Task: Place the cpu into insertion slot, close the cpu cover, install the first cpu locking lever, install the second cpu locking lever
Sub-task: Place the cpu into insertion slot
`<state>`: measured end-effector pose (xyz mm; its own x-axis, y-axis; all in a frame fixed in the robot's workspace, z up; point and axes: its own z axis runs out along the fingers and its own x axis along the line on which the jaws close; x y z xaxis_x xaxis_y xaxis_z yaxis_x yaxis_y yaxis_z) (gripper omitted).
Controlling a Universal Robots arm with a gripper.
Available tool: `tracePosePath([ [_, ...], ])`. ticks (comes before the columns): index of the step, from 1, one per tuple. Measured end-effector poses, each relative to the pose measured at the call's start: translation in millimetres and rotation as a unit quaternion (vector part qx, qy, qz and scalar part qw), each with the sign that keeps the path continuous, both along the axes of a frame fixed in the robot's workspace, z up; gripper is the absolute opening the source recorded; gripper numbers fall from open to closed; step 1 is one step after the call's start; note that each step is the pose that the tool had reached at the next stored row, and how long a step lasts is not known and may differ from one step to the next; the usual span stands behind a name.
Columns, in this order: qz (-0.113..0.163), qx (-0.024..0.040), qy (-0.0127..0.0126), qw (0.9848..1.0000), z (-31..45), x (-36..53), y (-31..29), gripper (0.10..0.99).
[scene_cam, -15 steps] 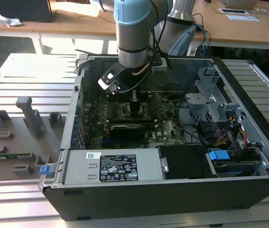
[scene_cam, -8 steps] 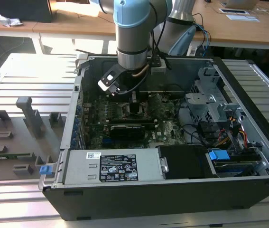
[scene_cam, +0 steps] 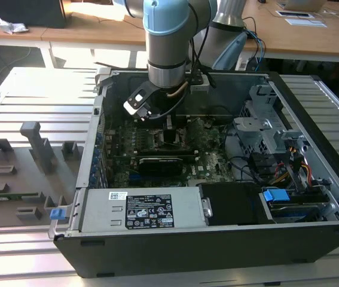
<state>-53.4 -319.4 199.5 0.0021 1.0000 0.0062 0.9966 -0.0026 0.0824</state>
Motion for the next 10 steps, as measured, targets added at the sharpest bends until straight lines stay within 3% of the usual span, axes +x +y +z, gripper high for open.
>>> tracePosePath([
  [2, 0.0, 0.0, 0.0, 1.0, -0.1, 0.0, 0.0, 0.678],
  [5, 0.0, -0.0001, 0.0, 1.0, -0.1, 0.0, 0.0, 0.678],
  [7, 0.0, -0.0003, 0.0, 1.0, 10.6, 0.0, 0.2, 0.678],
  [10, 0.0, -0.001, 0.0, 1.0, 15.1, 0.0, 2.4, 0.663],
])
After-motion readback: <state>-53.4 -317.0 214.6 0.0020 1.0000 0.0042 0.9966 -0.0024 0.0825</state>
